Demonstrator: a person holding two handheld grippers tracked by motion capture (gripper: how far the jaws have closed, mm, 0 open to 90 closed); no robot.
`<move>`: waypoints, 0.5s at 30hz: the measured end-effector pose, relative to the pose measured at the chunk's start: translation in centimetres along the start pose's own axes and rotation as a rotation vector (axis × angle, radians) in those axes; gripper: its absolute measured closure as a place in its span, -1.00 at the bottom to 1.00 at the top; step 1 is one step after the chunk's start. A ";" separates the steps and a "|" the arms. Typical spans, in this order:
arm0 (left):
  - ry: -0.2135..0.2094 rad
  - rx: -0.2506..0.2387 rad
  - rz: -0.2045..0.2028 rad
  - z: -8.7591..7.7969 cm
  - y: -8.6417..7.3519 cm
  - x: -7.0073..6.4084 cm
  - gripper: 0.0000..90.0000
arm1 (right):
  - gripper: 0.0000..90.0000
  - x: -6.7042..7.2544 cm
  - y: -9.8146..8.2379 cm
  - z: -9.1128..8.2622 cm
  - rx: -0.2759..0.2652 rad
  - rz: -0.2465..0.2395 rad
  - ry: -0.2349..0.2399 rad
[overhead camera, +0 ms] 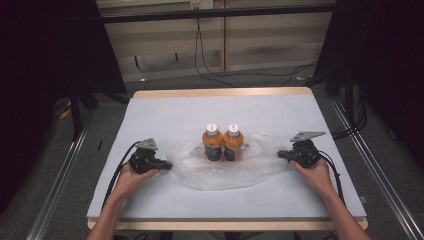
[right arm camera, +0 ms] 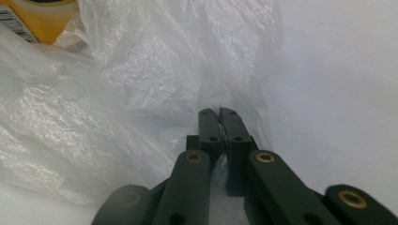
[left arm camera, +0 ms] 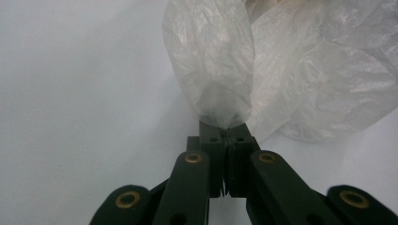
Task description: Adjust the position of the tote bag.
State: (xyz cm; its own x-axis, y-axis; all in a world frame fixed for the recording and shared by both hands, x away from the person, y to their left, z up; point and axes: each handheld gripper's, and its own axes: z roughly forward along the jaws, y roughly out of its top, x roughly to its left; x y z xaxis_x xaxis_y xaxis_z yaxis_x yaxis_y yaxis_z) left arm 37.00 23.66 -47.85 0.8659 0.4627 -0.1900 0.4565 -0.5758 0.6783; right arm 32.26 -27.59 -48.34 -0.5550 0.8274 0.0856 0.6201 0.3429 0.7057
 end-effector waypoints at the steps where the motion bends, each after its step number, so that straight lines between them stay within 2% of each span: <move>1: 0.008 0.000 0.007 0.0 0.0 0.0 0.87 | 0.95 0.0 0.0 0.0 -0.005 -0.012 0.000; 3: 0.031 -0.013 -0.001 -0.1 0.1 -0.2 0.48 | 0.87 -0.1 0.1 -0.2 -0.011 -0.022 0.013; 5: 0.028 -0.029 -0.001 -0.4 0.3 -0.3 0.38 | 0.69 -0.2 0.2 -0.5 -0.049 -0.011 0.039; 6: 0.030 -0.044 -0.008 -0.5 0.4 -0.4 0.25 | 0.61 -0.1 0.2 -0.8 -0.063 -0.015 0.048; 7: 0.026 -0.052 0.004 -0.7 0.5 -0.5 0.14 | 0.55 0.0 0.3 -1.0 -0.076 -0.013 0.050; 12: 0.017 -0.135 0.008 -2.2 1.3 -1.0 -0.08 | 0.26 0.4 0.7 -2.1 -0.147 -0.020 0.061; 14: 0.004 -0.190 -0.018 -2.9 1.4 -1.0 -0.18 | 0.17 0.6 0.9 -2.7 -0.175 -0.018 0.071; 15: 0.008 -0.201 -0.019 -3.2 1.4 -0.9 -0.20 | 0.11 0.7 1.0 -2.9 -0.188 -0.018 0.071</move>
State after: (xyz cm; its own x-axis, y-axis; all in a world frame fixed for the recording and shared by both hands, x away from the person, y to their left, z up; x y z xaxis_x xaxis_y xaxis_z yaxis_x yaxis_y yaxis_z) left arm 36.20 24.56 -44.43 0.8556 0.4781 -0.1984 0.4216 -0.4211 0.8031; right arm 30.92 -27.99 -45.50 -0.6067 0.7863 0.1164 0.4986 0.2625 0.8261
